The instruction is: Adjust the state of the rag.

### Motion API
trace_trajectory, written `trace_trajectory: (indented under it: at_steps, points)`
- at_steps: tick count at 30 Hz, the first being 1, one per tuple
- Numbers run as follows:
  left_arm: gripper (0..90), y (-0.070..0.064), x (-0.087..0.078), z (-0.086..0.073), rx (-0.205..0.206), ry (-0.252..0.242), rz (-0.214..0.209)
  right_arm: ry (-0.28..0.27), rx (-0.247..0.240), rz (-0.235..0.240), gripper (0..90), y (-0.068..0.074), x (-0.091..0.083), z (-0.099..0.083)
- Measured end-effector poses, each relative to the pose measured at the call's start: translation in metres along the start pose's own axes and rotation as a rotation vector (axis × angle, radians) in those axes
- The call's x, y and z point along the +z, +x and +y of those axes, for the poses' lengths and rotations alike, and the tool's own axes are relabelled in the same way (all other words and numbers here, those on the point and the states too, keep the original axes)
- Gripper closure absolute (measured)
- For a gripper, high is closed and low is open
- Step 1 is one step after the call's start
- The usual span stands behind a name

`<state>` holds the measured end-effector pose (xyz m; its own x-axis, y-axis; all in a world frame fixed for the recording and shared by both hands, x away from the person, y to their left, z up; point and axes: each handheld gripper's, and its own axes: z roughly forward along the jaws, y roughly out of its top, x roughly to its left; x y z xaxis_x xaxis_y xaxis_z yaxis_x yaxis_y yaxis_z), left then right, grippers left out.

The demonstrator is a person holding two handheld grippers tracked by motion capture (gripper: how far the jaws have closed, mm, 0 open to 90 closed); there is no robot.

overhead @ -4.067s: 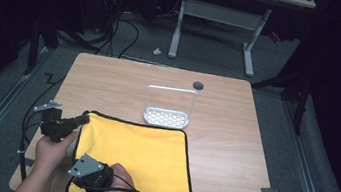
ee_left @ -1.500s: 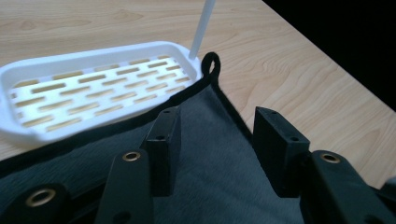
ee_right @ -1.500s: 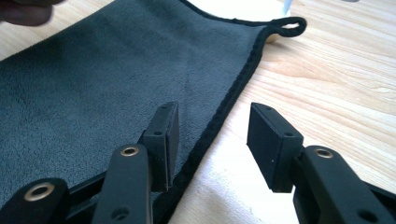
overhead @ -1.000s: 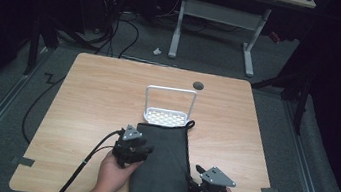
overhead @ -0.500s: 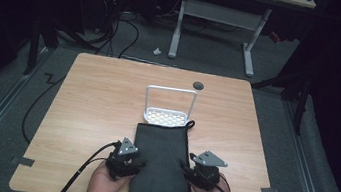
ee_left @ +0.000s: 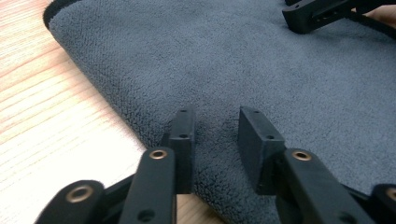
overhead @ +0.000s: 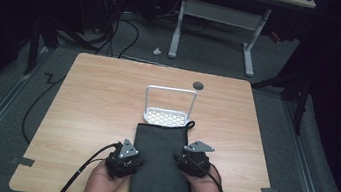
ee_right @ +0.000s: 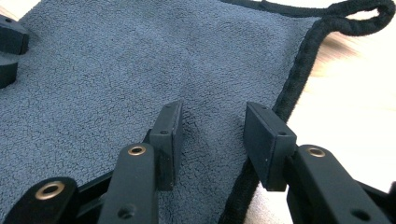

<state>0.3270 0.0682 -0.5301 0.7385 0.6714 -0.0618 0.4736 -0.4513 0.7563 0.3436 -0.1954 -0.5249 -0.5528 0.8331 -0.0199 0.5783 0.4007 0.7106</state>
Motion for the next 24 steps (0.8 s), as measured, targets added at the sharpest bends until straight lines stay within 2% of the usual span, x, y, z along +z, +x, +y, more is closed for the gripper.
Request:
trace_trajectory:
  at_steps: [6,14,20,24]
  points:
    - [69.6,-0.003,-0.009,-0.006,0.024,0.016,-0.014,-0.004,-0.014,0.009,58.8,0.009,-0.005,-0.005]
    - [69.6,-0.012,-0.028,-0.019,0.052,0.047,-0.046,-0.003,-0.045,0.05,61.4,0.026,-0.017,-0.016]
    - [69.6,-0.019,-0.037,-0.03,0.044,0.033,-0.074,-0.005,-0.08,0.058,61.7,0.037,-0.027,-0.025]
    - [69.5,-0.018,-0.037,-0.028,0.029,0.043,-0.087,-0.014,-0.07,0.06,61.5,0.038,-0.028,-0.027]
